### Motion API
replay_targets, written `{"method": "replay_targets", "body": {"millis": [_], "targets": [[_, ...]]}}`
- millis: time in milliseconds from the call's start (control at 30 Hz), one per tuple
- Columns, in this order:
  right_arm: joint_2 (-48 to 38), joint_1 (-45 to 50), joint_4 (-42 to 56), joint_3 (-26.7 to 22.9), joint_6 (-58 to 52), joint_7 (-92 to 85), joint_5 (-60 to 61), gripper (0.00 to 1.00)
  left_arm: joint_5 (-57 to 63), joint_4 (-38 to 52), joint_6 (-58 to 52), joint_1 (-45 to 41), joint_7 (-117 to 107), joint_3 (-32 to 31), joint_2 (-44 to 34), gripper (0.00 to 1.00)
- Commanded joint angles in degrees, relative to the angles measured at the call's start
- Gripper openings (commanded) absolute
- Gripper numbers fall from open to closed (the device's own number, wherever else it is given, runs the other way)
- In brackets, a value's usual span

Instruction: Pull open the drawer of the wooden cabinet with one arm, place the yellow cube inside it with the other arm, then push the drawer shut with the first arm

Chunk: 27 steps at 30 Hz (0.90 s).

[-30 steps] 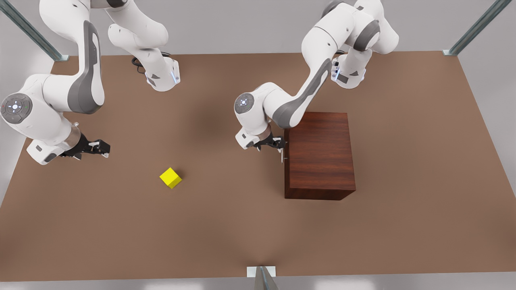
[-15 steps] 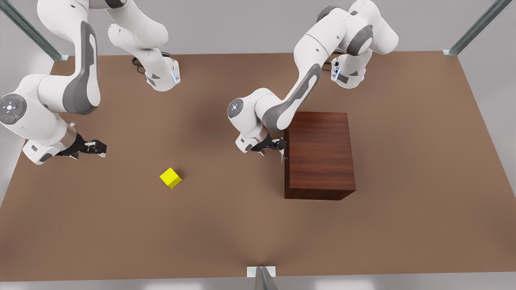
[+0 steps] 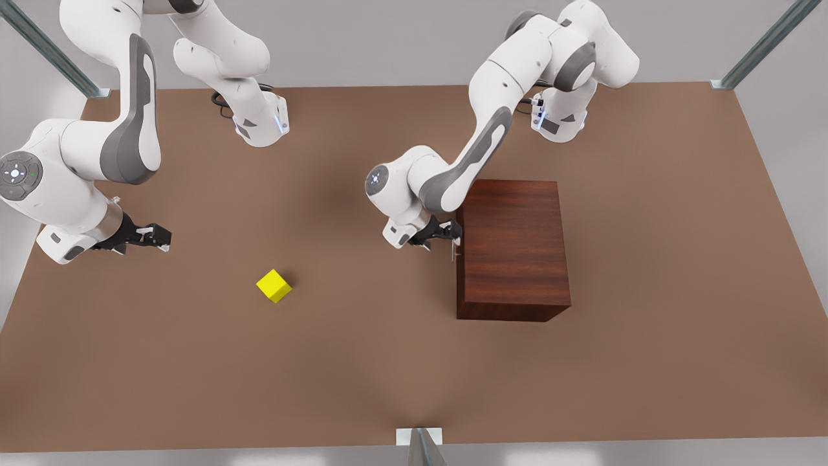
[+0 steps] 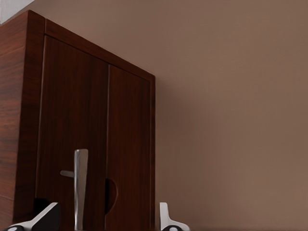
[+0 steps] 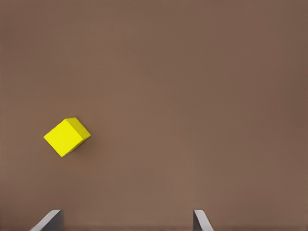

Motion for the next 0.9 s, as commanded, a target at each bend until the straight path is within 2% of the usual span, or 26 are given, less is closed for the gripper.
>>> {"method": "replay_targets", "body": {"millis": [0,867], "targets": [[-0.1,-0.1,0.1,0.0,-0.3,-0.1,0.0,1.00,-0.1,0.0,-0.1,0.0,-4.6,-0.1,0.4,1.00],[-0.1,-0.3,0.2,0.0,-0.3,-0.1,0.0,1.00,-2.0,1.6,4.1,-0.9,-8.2,-1.3,1.3,1.00]]}}
